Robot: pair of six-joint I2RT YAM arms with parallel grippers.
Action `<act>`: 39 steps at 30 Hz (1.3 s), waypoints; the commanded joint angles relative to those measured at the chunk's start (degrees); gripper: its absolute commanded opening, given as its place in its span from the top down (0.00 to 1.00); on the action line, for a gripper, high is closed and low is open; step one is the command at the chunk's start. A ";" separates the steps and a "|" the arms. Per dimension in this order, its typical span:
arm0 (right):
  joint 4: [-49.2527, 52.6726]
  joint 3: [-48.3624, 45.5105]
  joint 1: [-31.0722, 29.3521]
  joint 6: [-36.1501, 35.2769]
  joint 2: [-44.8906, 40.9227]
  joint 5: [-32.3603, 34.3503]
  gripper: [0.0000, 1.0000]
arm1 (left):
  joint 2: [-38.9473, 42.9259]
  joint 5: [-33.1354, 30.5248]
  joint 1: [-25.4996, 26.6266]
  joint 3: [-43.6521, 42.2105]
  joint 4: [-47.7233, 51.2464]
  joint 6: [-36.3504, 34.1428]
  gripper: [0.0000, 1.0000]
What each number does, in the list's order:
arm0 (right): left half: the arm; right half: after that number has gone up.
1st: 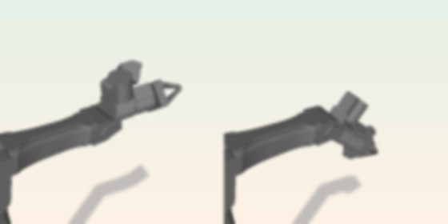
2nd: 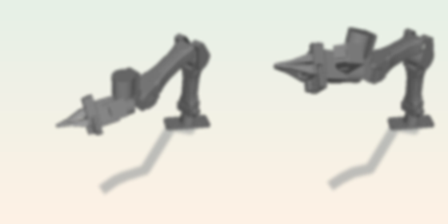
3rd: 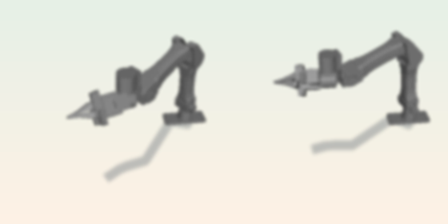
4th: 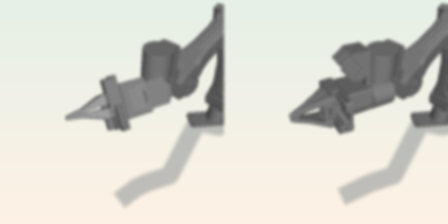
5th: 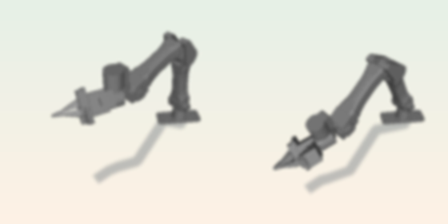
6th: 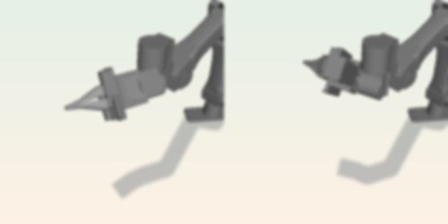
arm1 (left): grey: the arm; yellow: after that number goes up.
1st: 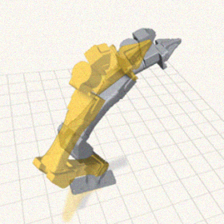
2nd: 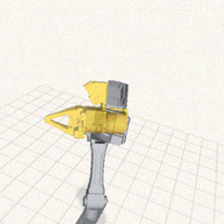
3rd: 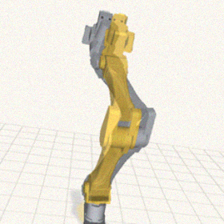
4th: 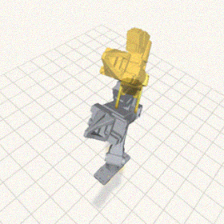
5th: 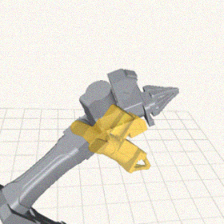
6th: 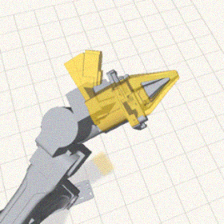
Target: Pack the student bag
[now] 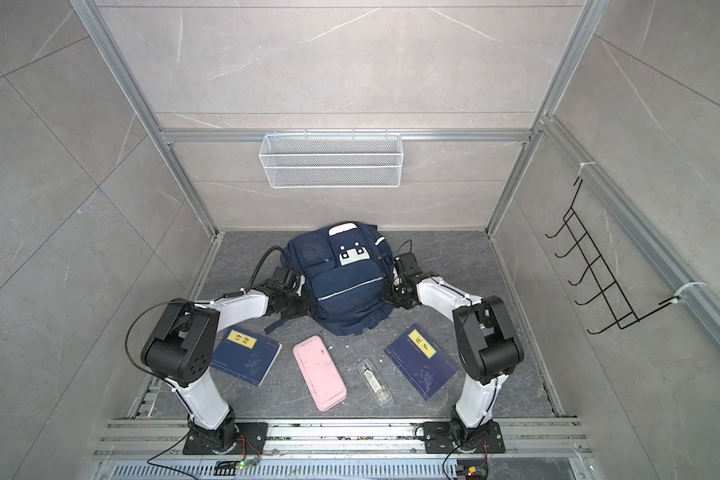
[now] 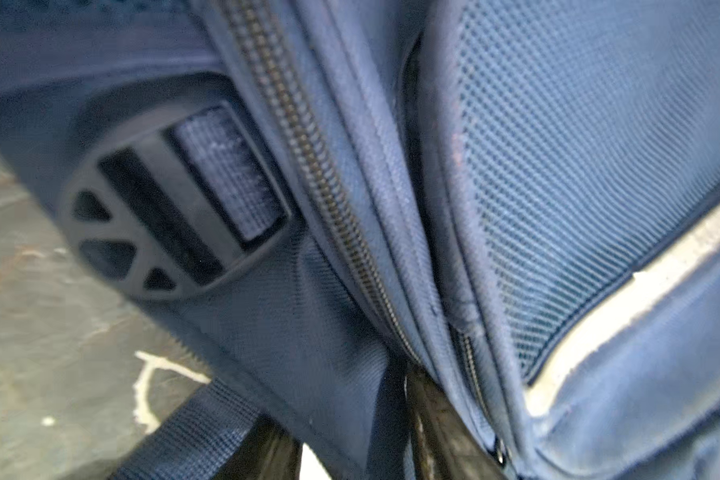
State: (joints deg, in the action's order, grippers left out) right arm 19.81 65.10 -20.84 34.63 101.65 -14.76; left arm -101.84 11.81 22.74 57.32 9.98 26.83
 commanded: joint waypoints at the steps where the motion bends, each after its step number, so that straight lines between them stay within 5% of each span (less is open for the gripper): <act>1: -1.07 -2.32 -3.92 2.23 -3.27 -3.16 1.00 | -1.42 0.43 -0.05 1.48 -3.79 -1.87 0.55; 11: -2.83 -0.61 -13.58 6.07 -3.53 -2.27 1.00 | 1.96 0.40 -1.36 -0.70 -7.52 -1.90 0.34; 21: -3.99 8.90 -21.71 8.69 5.44 -1.55 1.00 | 5.51 -2.20 -1.74 -2.37 -7.92 -2.03 0.15; 32: -1.82 23.67 -22.64 7.99 15.11 0.20 0.81 | 16.39 -8.18 -1.81 -8.59 -9.13 -1.14 0.13; 39: 0.49 19.88 -22.90 5.66 8.67 0.63 0.52 | 14.71 -7.69 -1.82 -7.31 -6.60 -0.25 0.14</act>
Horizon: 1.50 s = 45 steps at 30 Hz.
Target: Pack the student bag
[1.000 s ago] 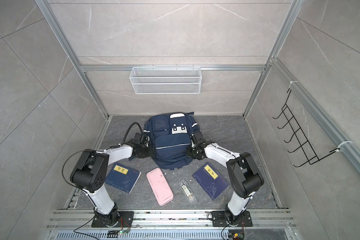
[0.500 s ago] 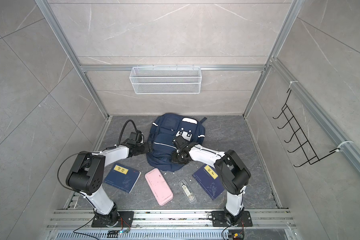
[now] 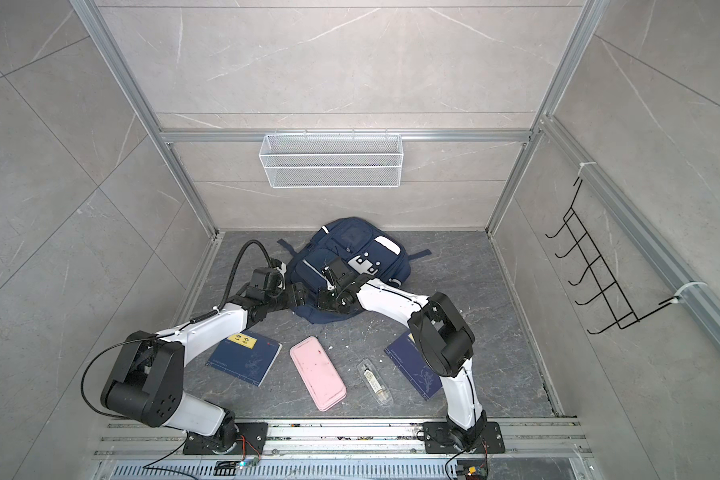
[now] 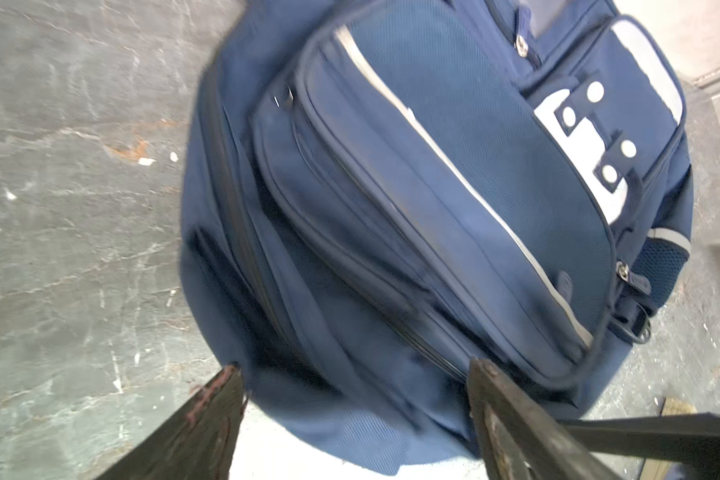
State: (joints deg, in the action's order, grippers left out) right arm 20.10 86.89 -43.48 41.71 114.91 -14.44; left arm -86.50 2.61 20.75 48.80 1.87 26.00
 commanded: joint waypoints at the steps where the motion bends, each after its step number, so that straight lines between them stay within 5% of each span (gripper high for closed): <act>1: 0.15 -3.85 -0.33 -1.75 -6.40 0.90 0.46 | -1.16 1.74 0.18 1.54 1.99 0.73 0.14; 4: 0.33 -10.11 -0.37 -3.24 -11.75 4.02 0.40 | -1.73 2.18 0.19 1.93 2.76 1.33 0.15; 16: 6.41 -23.50 1.76 -8.70 -24.76 20.35 0.42 | 1.95 3.40 1.68 0.69 2.26 1.35 0.30; 21: 2.07 -32.00 5.51 -7.49 -33.92 19.05 0.43 | 3.00 4.58 4.22 0.19 0.70 2.78 0.19; 29: -1.76 -40.78 7.77 -5.70 -44.98 19.27 0.00 | -0.58 0.45 12.05 3.66 2.69 6.61 0.13; 35: -11.13 -47.91 9.65 -3.30 -48.38 17.03 0.00 | -3.09 -3.34 16.39 7.98 4.99 6.85 0.16; 45: -6.93 -45.10 9.65 -5.72 -44.75 16.48 0.06 | -8.19 -10.18 19.24 15.58 10.96 8.67 0.34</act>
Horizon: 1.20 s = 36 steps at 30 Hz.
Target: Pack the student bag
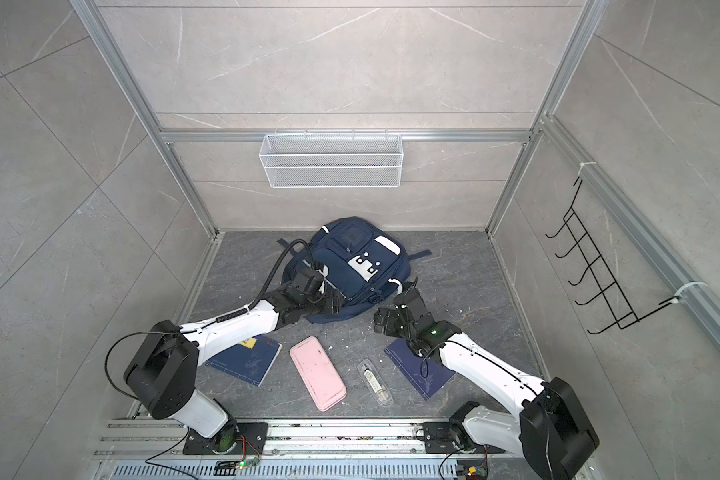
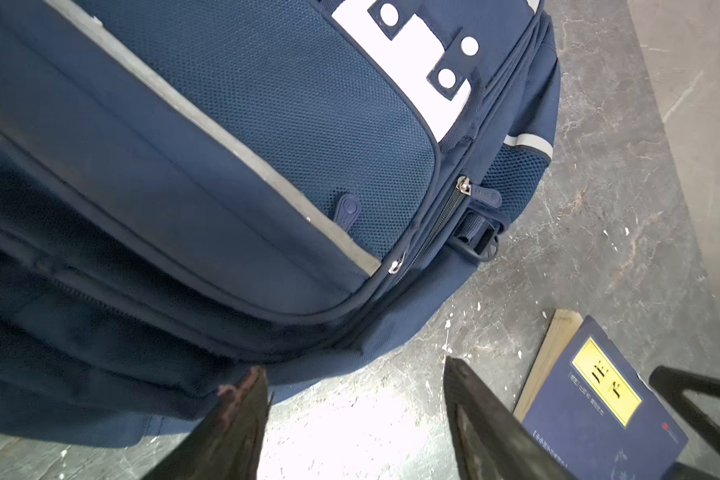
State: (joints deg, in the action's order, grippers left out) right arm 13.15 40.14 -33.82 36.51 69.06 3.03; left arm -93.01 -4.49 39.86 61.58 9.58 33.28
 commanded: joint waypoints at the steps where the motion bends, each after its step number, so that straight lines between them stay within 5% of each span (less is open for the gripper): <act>1: 0.16 1.85 -0.01 -0.39 1.46 -0.92 0.06 | -2.52 -3.31 0.14 3.33 3.50 1.88 0.34; 24: 1.63 1.17 -0.01 -1.33 1.32 -0.91 0.17 | -9.60 1.10 -3.33 -0.57 -10.72 18.51 0.38; 30: 1.46 0.96 -0.01 -1.57 1.29 -1.01 0.25 | -8.81 2.47 -3.78 -1.39 -14.07 20.06 0.61; 34: 1.38 1.38 -0.01 -1.95 1.68 -1.06 0.30 | -7.91 2.62 -4.12 -0.73 -13.83 19.77 0.94; 36: 1.22 1.57 -0.01 -2.15 1.96 -1.13 0.32 | -7.73 3.07 -4.43 0.24 -13.01 19.13 1.00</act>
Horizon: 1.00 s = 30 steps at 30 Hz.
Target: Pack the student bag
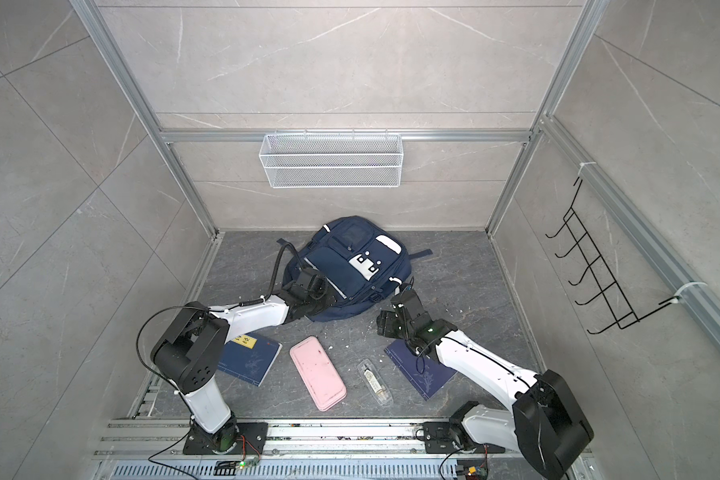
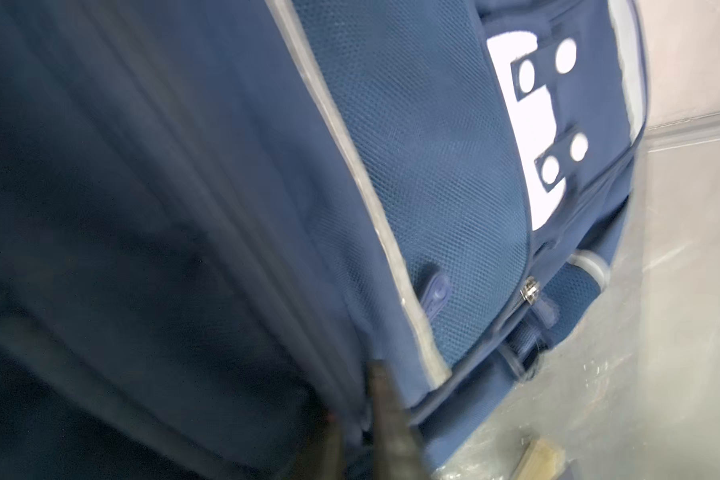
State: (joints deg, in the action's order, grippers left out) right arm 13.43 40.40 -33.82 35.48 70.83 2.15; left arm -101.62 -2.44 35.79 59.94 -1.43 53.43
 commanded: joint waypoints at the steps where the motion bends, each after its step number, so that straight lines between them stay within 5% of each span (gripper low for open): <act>1: 0.83 1.52 -0.01 -1.25 0.35 -0.38 0.33 | 0.98 1.24 -0.64 2.39 -1.35 -1.37 1.00; 24: -7.12 6.18 3.94 -4.49 11.21 -3.94 0.36 | 8.81 9.29 -2.81 10.28 3.88 -3.10 1.00; 30: -10.05 9.03 3.89 -7.52 17.70 -6.47 0.21 | 10.04 9.72 -3.31 11.78 5.51 -3.91 1.00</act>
State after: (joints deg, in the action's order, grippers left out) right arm 5.89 46.48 -29.82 30.37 85.60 -2.66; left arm -96.27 5.21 32.62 68.07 6.28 52.49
